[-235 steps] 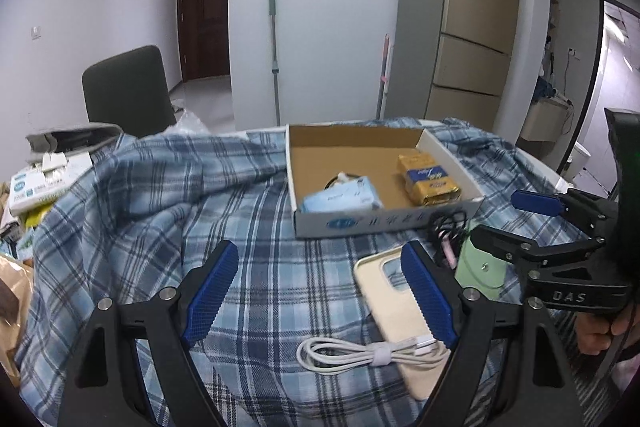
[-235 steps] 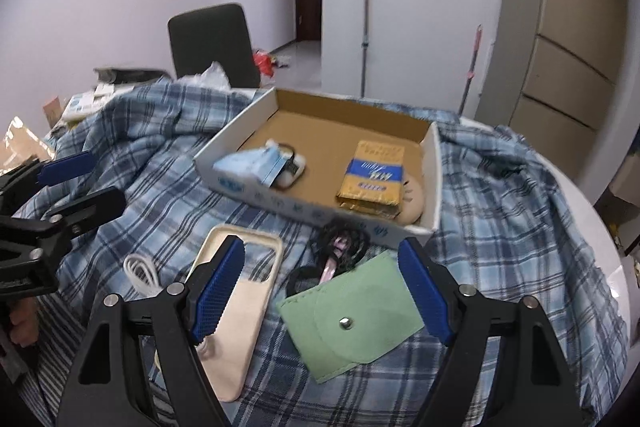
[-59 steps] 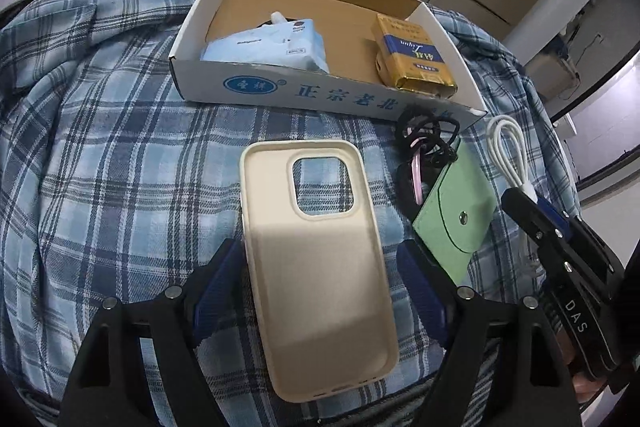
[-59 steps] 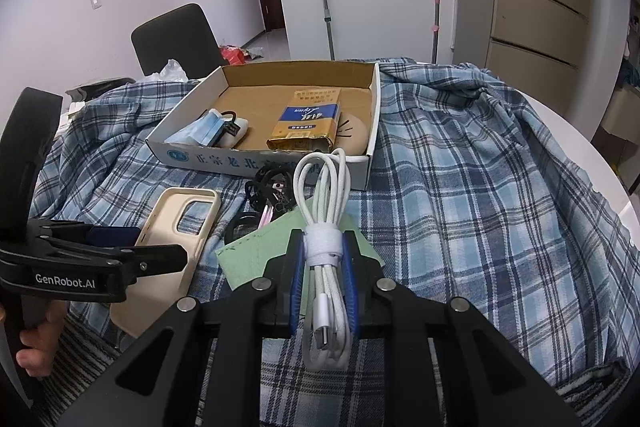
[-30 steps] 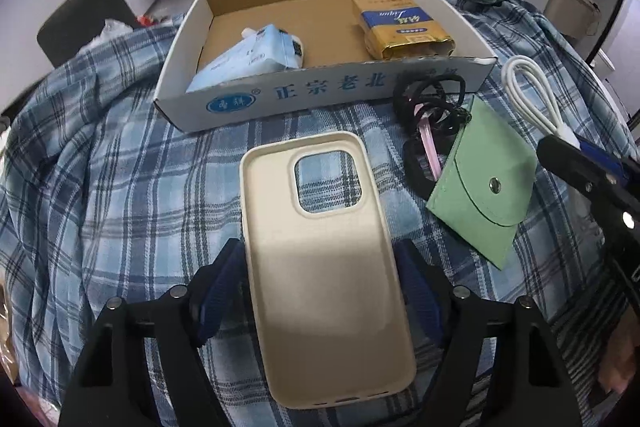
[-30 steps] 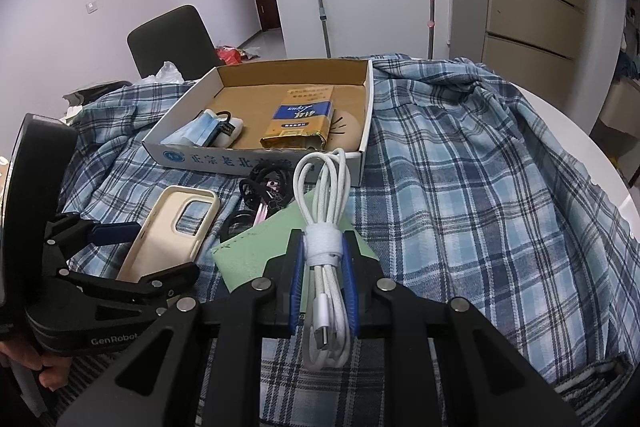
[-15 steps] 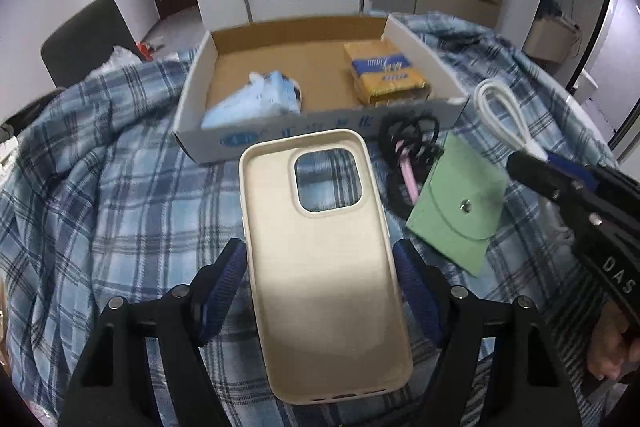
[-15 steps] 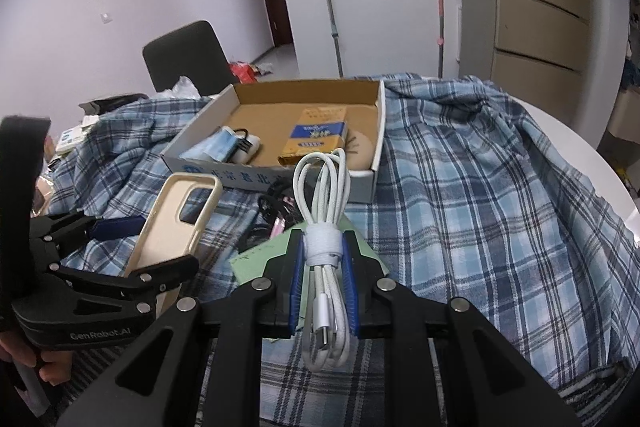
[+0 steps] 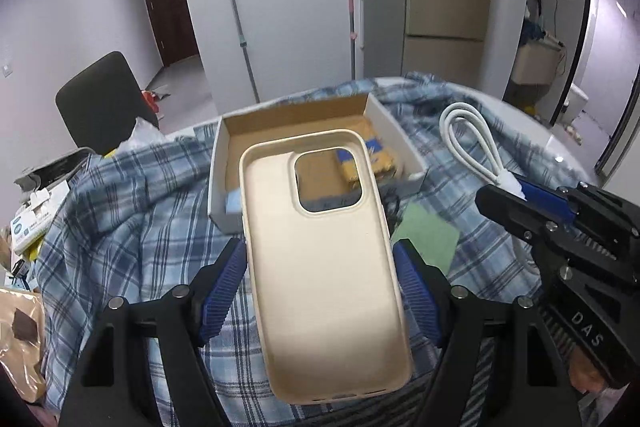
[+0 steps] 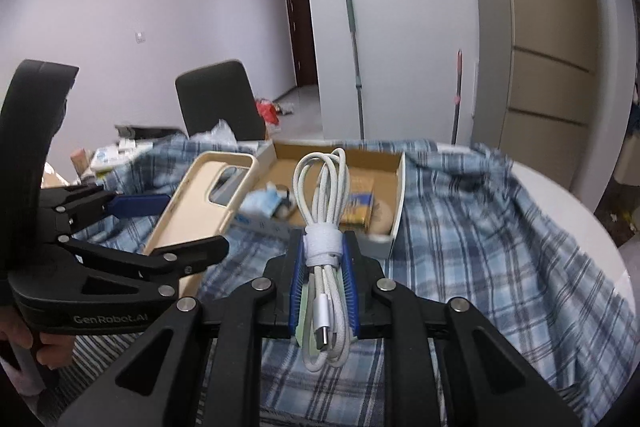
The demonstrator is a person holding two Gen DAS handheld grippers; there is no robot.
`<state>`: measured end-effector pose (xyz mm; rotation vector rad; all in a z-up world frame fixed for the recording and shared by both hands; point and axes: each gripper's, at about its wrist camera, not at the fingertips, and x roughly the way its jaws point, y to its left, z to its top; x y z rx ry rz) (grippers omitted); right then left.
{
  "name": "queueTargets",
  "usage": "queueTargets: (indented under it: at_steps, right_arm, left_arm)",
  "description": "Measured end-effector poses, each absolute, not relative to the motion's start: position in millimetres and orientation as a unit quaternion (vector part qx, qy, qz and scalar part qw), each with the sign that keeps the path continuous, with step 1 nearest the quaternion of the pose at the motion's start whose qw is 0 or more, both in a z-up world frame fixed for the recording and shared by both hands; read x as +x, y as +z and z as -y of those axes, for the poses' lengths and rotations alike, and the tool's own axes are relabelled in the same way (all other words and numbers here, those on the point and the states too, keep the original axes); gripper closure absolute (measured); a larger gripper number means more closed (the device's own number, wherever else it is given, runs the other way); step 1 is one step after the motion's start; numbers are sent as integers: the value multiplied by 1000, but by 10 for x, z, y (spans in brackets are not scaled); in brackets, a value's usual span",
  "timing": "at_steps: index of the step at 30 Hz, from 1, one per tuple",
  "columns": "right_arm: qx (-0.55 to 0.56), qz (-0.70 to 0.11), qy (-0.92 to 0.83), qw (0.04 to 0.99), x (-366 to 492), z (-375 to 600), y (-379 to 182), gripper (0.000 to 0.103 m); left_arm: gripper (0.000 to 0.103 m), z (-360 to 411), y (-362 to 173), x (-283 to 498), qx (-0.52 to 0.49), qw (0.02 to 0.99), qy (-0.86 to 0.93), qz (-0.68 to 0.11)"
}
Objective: Organize soft objects
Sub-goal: 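Lower the phone case and cable into the box and open both grippers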
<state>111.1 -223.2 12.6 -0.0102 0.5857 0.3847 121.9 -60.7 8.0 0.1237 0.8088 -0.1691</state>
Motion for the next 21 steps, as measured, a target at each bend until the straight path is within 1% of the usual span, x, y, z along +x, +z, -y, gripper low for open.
queueTargets:
  at_steps: [4, 7, 9, 13, 17, 21]
  right_arm:
    - [-2, -263, 177, 948, 1198, 2232, 414, 86]
    - [16, -255, 166, 952, 1429, 2238, 648, 86]
    - [31, -249, 160, 955, 1658, 2216, 821, 86]
    - [27, -232, 145, 961, 2054, 2135, 1070, 86]
    - [42, -237, 136, 961, 2388, 2125, 994, 86]
    - [50, -257, 134, 956, 2660, 2133, 695, 86]
  left_arm:
    - [26, 615, 390, 1225, 64, 925, -78, -365]
    - [26, 616, 634, 1303, 68, 934, -71, -345]
    - [26, 593, 723, 1402, 67, 937, -65, -335]
    - [26, 496, 845, 1727, 34, 941, -60, -331]
    - [26, 442, 823, 2022, 21, 940, -61, -334]
    - [26, 449, 730, 2345, 24, 937, -61, -342]
